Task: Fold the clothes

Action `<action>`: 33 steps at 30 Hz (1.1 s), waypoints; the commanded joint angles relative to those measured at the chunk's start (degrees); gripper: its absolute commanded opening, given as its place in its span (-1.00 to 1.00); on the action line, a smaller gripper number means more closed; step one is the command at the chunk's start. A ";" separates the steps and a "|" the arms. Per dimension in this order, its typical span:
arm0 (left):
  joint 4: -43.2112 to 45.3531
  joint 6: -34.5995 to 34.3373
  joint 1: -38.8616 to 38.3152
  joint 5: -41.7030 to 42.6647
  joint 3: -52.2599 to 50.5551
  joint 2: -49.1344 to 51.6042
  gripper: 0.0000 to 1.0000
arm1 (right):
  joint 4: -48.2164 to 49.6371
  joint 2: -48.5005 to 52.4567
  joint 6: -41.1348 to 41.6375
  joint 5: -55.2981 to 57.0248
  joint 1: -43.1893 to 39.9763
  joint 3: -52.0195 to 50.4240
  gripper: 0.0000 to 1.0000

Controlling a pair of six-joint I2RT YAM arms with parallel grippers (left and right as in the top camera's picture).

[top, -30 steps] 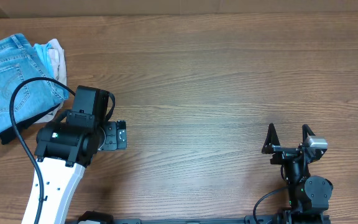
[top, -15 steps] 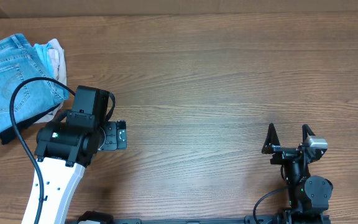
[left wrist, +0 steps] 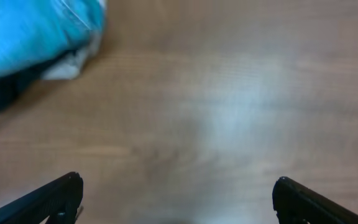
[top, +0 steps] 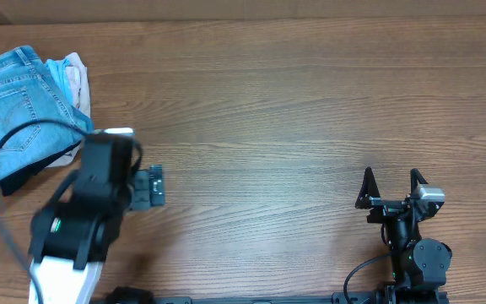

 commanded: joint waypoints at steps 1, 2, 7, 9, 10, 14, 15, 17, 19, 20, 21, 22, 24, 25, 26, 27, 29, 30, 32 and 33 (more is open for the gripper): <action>4.17 1.88 3.39 -0.48 -5.95 -7.06 1.00 | 0.31 -0.20 -0.42 0.07 0.02 -0.46 1.00; 6.29 1.90 4.39 0.28 -8.57 -9.57 1.00 | 0.31 -0.20 -0.42 0.07 0.02 -0.46 1.00; 16.94 1.90 6.80 3.58 -21.92 -20.70 1.00 | 0.31 -0.20 -0.42 0.04 0.02 -0.46 1.00; 23.26 1.95 7.58 4.52 -27.78 -24.87 1.00 | 0.31 -0.20 -0.42 0.07 0.02 -0.46 1.00; 26.60 1.90 7.91 5.07 -30.67 -26.84 1.00 | 0.31 -0.20 -0.42 0.07 0.02 -0.46 1.00; 42.34 1.92 8.24 7.41 -42.21 -33.94 1.00 | 0.31 -0.20 -0.42 0.07 0.02 -0.46 1.00; 46.38 1.95 8.24 7.87 -44.81 -35.41 1.00 | 0.31 -0.20 -0.42 0.04 0.02 -0.46 1.00; 54.10 1.92 8.24 8.13 -49.55 -38.18 1.00 | 0.31 -0.20 -0.42 0.07 0.02 -0.46 1.00; 61.92 2.25 8.24 8.09 -54.16 -40.94 1.00 | 0.31 -0.20 -0.42 0.07 0.02 -0.46 1.00; 65.88 2.62 8.24 8.09 -56.50 -42.40 1.00 | 0.31 -0.20 -0.42 0.07 0.02 -0.46 1.00; 68.52 2.82 8.24 8.09 -58.05 -43.41 1.00 | 0.31 -0.20 -0.42 0.07 0.02 -0.46 1.00; 71.47 3.02 8.24 7.96 -59.82 -44.59 1.00 | 0.31 -0.20 -0.42 0.07 0.02 -0.46 1.00; 77.18 4.66 8.24 7.85 -63.30 -47.17 1.00 | 0.31 -0.20 -0.42 0.07 0.02 -0.46 1.00; 77.22 5.62 8.24 7.93 -63.60 -48.46 1.00 | 0.31 -0.20 -0.42 0.07 0.02 -0.46 1.00; 76.78 7.26 8.24 7.85 -63.56 -49.59 1.00 | 0.31 -0.20 -0.42 0.07 0.02 -0.46 1.00; 76.59 9.11 8.24 7.89 -63.56 -50.84 1.00 | 0.31 -0.20 -0.42 0.07 0.02 -0.46 1.00; 74.99 12.81 8.26 7.98 -63.56 -53.33 1.00 | 0.31 -0.20 -0.42 0.07 0.02 -0.46 1.00; 73.46 13.97 8.26 8.31 -63.56 -54.55 1.00 | 0.31 -0.20 -0.42 0.07 0.02 -0.46 1.00; 70.60 14.14 8.26 8.33 -63.56 -55.30 1.00 | 0.31 -0.20 -0.42 0.07 0.02 -0.46 1.00; 68.50 14.10 8.24 8.57 -63.56 -55.30 1.00 | 0.31 -0.20 -0.42 0.07 0.02 -0.46 1.00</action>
